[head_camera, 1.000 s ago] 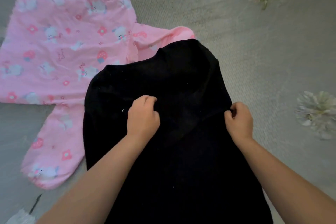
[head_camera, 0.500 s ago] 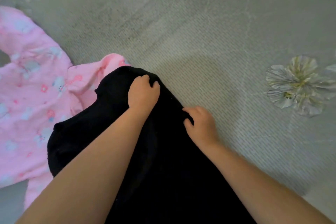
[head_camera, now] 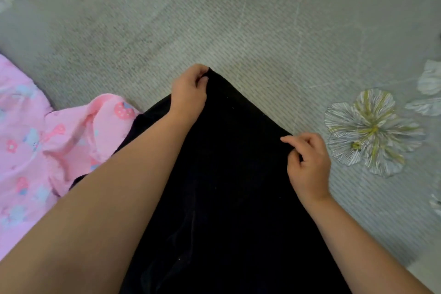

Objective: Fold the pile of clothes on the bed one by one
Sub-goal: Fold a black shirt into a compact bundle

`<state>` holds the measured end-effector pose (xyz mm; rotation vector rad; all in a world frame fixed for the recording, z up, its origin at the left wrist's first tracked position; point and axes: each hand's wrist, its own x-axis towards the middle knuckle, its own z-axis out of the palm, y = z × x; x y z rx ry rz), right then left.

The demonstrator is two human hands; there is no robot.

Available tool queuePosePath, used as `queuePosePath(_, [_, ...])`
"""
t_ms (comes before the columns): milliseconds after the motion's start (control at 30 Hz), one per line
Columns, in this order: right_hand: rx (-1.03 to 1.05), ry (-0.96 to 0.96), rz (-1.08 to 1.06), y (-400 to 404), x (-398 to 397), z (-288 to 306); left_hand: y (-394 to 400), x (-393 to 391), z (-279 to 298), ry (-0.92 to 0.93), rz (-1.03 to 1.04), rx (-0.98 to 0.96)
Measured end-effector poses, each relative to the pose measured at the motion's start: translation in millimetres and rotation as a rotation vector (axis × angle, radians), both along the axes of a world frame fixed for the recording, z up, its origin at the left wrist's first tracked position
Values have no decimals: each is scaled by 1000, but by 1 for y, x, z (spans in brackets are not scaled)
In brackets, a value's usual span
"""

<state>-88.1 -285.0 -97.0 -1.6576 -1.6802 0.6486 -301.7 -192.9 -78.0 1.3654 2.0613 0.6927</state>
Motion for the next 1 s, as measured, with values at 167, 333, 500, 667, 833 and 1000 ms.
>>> queuePosePath(167, [-11,-142,124,35,10,-11,23,8,-9,16,51,-80])
queuePosePath(333, [7,-411,296,27,19,-11,-45,17,7,68,5,-77])
queuePosePath(500, [-7,-466,429,15,29,3,-147,28,26,190,-37,-148])
queuePosePath(667, [102,-484,568,32,-5,21,-210,39,30,119,-10,-427])
queuePosePath(833, [165,-596,971,64,-76,34,-227,30,32,8,151,-432])
queuePosePath(1000, [61,-1051,1228,107,-129,37,-219,0,41,-76,423,-379])
